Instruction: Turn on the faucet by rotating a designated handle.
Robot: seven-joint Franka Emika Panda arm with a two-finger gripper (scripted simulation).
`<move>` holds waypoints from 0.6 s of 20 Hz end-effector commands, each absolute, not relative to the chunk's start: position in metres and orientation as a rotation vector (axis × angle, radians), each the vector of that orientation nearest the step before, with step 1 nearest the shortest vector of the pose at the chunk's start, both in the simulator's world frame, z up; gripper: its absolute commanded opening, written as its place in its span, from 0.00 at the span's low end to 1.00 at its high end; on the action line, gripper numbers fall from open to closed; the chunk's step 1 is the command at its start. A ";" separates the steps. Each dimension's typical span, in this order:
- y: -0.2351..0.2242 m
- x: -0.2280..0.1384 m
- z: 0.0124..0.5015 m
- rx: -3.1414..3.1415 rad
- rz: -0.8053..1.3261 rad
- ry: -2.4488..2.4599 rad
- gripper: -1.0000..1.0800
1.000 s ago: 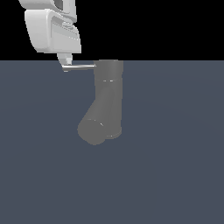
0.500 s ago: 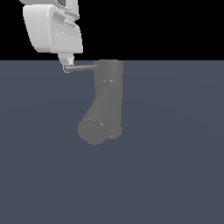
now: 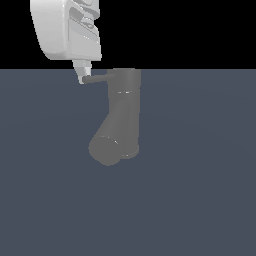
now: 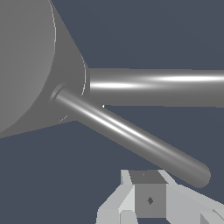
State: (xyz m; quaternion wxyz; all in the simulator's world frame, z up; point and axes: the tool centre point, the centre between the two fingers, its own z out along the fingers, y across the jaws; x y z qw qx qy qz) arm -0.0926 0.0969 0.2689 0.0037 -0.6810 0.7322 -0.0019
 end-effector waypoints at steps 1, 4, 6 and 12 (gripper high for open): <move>0.082 -0.101 0.269 -2.121 -0.002 2.315 0.00; 0.075 -0.110 0.269 -2.122 -0.001 2.316 0.00; 0.070 -0.115 0.269 -2.122 -0.001 2.316 0.00; 0.066 -0.121 0.269 -2.136 -0.005 2.301 0.00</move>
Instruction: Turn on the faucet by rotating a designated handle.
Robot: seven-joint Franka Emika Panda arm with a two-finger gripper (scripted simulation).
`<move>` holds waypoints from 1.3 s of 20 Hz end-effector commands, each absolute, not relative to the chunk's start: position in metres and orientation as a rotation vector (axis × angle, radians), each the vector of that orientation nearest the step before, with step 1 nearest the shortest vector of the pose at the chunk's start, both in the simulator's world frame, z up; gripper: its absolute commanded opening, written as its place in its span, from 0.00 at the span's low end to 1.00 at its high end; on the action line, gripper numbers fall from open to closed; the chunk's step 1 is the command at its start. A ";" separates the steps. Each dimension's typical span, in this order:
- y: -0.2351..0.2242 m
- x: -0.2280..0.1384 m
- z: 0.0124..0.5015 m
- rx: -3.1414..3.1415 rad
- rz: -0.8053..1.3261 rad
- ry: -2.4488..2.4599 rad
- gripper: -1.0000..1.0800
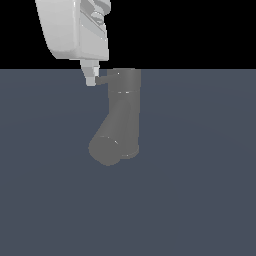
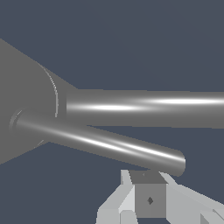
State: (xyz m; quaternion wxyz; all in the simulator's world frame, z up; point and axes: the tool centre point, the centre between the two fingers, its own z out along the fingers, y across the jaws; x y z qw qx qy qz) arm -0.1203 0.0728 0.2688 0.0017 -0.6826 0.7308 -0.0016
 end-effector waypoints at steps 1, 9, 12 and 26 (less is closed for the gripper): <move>0.060 -0.121 0.269 -2.135 -0.005 2.302 0.00; 0.012 -0.123 0.269 -2.129 -0.002 2.309 0.00; -0.007 -0.124 0.269 -2.126 -0.001 2.312 0.00; -0.033 -0.108 0.269 -2.163 -0.003 2.280 0.00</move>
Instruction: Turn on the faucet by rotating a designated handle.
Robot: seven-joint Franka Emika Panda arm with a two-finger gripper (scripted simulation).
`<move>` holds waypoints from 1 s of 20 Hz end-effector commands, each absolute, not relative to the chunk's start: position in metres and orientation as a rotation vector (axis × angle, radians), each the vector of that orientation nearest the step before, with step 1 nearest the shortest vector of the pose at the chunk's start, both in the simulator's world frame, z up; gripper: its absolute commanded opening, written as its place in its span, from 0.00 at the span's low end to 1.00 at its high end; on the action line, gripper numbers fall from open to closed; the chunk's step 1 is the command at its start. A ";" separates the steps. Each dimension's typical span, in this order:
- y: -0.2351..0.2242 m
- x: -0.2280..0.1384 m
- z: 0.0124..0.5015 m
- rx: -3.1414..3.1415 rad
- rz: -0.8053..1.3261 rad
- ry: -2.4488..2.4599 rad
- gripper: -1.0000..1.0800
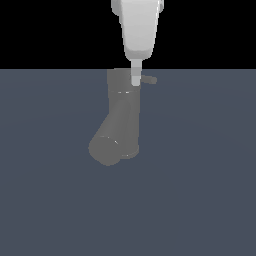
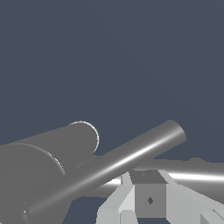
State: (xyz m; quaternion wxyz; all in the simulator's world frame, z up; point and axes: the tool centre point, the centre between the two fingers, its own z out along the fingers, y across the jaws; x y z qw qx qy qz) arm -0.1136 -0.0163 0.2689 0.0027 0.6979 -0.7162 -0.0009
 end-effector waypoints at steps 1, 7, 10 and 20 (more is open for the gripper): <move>-0.036 -0.105 0.269 2.160 0.003 -2.280 0.00; -0.055 -0.092 0.269 2.151 0.002 -2.289 0.00; -0.064 -0.085 0.269 2.146 0.002 -2.294 0.00; -0.092 -0.065 0.269 2.131 0.001 -2.308 0.00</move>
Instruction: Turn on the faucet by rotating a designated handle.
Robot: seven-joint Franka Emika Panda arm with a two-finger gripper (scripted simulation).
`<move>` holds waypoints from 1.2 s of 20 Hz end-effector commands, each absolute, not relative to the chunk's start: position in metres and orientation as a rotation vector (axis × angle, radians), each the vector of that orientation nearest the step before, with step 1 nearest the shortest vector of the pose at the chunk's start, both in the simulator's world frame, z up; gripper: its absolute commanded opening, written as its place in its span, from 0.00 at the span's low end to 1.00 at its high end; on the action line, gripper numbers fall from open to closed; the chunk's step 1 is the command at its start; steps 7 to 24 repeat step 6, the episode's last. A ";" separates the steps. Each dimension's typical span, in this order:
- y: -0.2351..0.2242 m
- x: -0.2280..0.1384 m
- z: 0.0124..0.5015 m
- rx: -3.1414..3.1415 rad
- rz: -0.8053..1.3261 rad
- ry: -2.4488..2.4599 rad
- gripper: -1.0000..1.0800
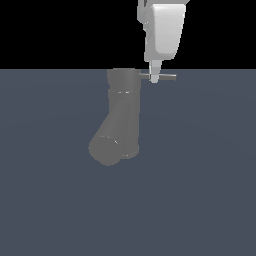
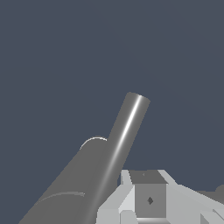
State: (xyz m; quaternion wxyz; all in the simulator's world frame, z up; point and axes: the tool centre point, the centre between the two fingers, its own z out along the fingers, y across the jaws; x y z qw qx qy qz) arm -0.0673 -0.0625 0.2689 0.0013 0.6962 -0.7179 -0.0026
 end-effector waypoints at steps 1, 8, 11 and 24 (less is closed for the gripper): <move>-0.095 -0.063 0.269 2.130 0.001 -2.309 0.00; -0.105 -0.056 0.269 2.124 0.000 -2.314 0.00; -0.105 -0.056 0.269 2.124 0.000 -2.314 0.00; -0.105 -0.056 0.269 2.124 0.000 -2.314 0.00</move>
